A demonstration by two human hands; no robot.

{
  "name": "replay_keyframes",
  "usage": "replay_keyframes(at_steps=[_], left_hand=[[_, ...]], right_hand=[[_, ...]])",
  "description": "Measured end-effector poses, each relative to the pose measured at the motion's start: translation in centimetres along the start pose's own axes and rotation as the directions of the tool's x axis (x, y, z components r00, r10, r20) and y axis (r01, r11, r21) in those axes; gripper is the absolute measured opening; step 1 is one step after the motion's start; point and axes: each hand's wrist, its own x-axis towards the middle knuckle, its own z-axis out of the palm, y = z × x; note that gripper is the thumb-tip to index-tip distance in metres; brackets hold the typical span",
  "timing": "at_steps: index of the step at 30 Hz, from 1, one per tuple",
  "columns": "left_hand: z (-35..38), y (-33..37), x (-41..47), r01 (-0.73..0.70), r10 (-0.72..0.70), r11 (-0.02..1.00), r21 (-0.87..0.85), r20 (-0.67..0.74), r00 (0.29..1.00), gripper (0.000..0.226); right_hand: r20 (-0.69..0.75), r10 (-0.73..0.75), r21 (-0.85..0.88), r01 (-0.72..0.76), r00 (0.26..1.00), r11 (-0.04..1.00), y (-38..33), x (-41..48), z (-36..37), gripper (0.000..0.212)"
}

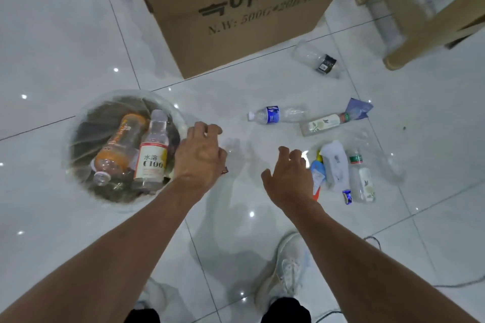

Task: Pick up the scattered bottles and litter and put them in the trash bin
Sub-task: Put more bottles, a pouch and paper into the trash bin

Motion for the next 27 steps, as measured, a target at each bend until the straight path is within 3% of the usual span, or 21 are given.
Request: replay_keyframes(at_steps=[13, 20, 27], left_hand=[[15.4, 9.0, 2.3, 0.051, -0.07, 0.995, 0.091, 0.215, 0.974, 0.04], [23.6, 12.6, 2.6, 0.06, -0.077, 0.996, 0.067, 0.275, 0.958, 0.042], [32.8, 16.3, 3.5, 0.064, -0.062, 0.998, 0.005, 0.317, 0.947, 0.055]], right_hand=[[0.042, 0.179, -0.023, -0.178, 0.983, 0.984, 18.7, 6.4, 3.6, 0.057], [0.028, 0.176, -0.079, -0.174, 0.984, 0.982, 24.3, 11.7, 6.6, 0.058], [0.03, 0.072, -0.116, -0.068, 0.997, 0.991, 28.2, 16.4, 10.5, 0.082]])
